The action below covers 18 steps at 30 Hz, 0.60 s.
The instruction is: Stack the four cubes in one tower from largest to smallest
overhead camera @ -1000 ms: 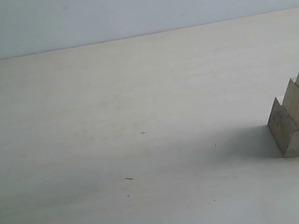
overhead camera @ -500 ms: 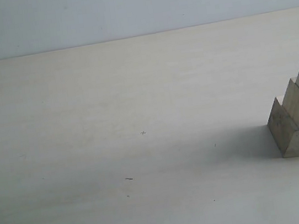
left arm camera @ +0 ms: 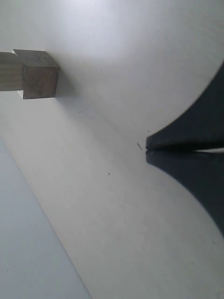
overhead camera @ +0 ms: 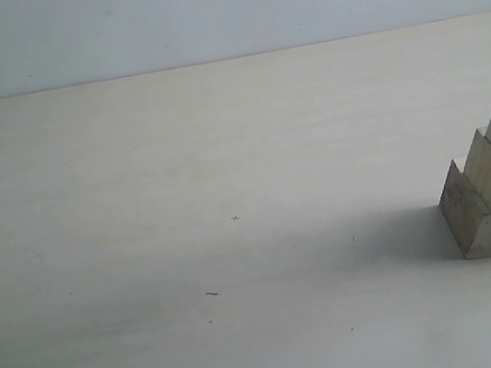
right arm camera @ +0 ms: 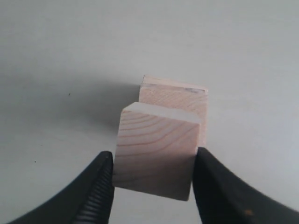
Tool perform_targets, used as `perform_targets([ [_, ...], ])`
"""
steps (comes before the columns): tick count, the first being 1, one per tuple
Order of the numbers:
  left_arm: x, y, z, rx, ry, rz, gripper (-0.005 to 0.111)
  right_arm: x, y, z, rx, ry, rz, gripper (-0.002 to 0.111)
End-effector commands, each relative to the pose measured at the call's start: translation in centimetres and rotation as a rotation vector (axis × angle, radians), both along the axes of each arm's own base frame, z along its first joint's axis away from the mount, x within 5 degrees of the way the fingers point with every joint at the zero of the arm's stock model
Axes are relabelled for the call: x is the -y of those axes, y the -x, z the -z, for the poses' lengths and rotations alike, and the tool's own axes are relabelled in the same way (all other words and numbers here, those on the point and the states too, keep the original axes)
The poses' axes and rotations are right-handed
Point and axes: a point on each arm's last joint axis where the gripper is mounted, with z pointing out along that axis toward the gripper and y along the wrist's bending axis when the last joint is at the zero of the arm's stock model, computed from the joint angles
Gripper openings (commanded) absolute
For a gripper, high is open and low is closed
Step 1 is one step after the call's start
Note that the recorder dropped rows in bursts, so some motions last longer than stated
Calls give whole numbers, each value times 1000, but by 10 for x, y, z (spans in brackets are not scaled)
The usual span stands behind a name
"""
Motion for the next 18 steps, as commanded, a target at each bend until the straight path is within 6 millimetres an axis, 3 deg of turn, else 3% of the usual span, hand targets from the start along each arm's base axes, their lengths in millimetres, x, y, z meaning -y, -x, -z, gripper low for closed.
perform_targets([
  [1, 0, 0, -1, 5, 13, -3, 0, 8, -2, -18, 45, 24, 10, 10],
  [18, 0, 0, -1, 5, 13, -3, 0, 6, -12, -9, -28, 39, -78, 10],
])
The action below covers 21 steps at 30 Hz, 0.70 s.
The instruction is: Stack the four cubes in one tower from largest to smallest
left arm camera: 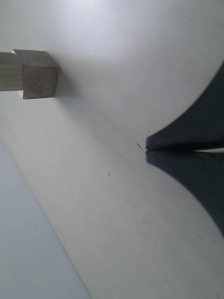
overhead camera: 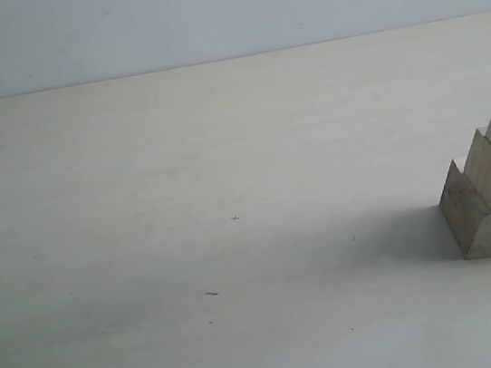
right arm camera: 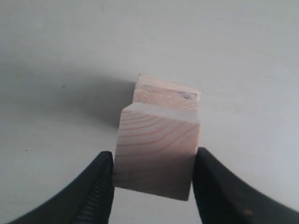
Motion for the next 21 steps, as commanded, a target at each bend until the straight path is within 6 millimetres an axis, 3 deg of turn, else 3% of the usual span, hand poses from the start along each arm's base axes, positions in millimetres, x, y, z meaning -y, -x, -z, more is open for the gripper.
perform_targets([
  [1, 0, 0, -1, 5, 13, -3, 0, 1, -4, 0, 7, 6, -13, 10],
  [21, 0, 0, -1, 5, 13, -3, 0, 0, -11, 7, -30, 13, -44, 10],
])
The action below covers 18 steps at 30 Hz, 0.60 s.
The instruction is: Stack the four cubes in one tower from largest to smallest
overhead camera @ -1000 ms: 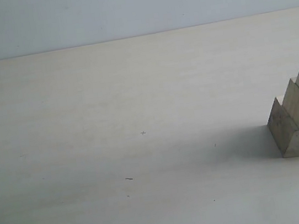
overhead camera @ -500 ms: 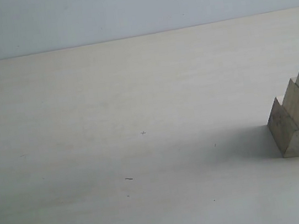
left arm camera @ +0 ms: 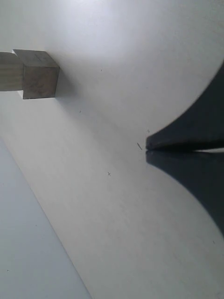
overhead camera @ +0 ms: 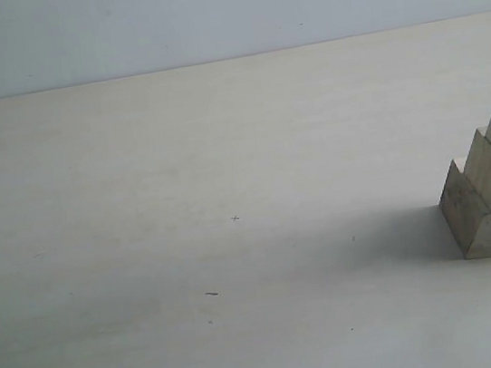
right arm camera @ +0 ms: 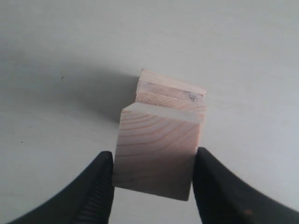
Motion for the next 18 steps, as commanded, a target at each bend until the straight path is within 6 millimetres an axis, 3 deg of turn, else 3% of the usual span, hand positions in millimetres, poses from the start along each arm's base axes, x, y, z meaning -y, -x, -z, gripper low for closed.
perform_targets([
  [1, 0, 0, -1, 5, 13, -3, 0, 1, -1, -2, 12, 4, -5, 10],
  [9, 0, 0, -1, 5, 13, -3, 0, 2, -1, -2, 11, 9, -5, 11],
  [18, 0, 0, -1, 5, 13, -3, 0, 2, -1, -2, 11, 11, -3, 43],
])
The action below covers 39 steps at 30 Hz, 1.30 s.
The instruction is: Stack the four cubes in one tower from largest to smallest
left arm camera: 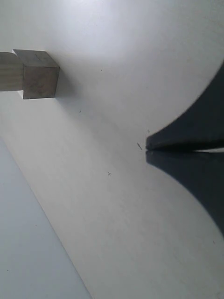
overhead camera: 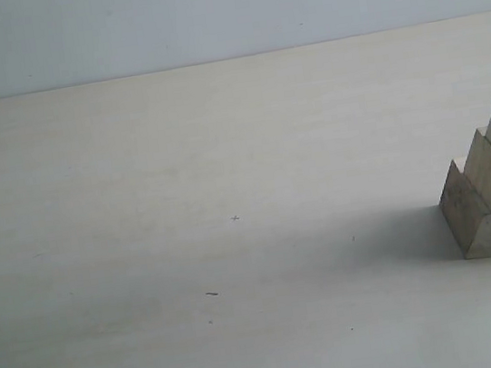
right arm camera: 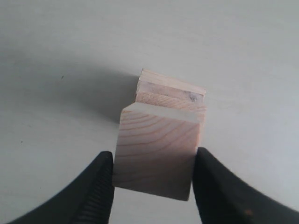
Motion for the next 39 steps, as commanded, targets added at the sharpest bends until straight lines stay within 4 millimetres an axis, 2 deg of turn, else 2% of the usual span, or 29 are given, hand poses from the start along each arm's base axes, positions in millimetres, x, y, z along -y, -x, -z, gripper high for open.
perform_targets([
  [1, 0, 0, -1, 5, 13, -3, 0, 2, -1, -2, 11, 10, -1, 44],
  [9, 0, 0, -1, 5, 13, -3, 0, 3, -2, -2, 14, 21, 8, 45],
  [12, 0, 0, -1, 5, 13, -3, 0, 4, -2, -2, 14, 24, 13, 55],
  [15, 0, 0, -1, 5, 13, -3, 0, 5, -2, -2, 19, 35, 22, 60],
  [22, 0, 0, -1, 5, 13, -3, 0, 5, 0, -6, 52, 34, 24, 60],
  [27, 0, 0, -1, 5, 13, -3, 0, 2, 18, -24, 140, -7, 25, 60],
  [32, 0, 0, -1, 5, 13, -3, 0, -4, 54, -50, 311, -89, 17, 59],
  [33, 0, 0, -1, 5, 13, -3, 0, -5, 63, -54, 360, -107, 15, 58],
  [35, 0, 0, -1, 5, 13, -3, 0, -7, 81, -58, 457, -142, 14, 48],
  [39, 0, 0, -1, 5, 13, -3, 0, -9, 120, -47, 602, -208, 26, 2],
])
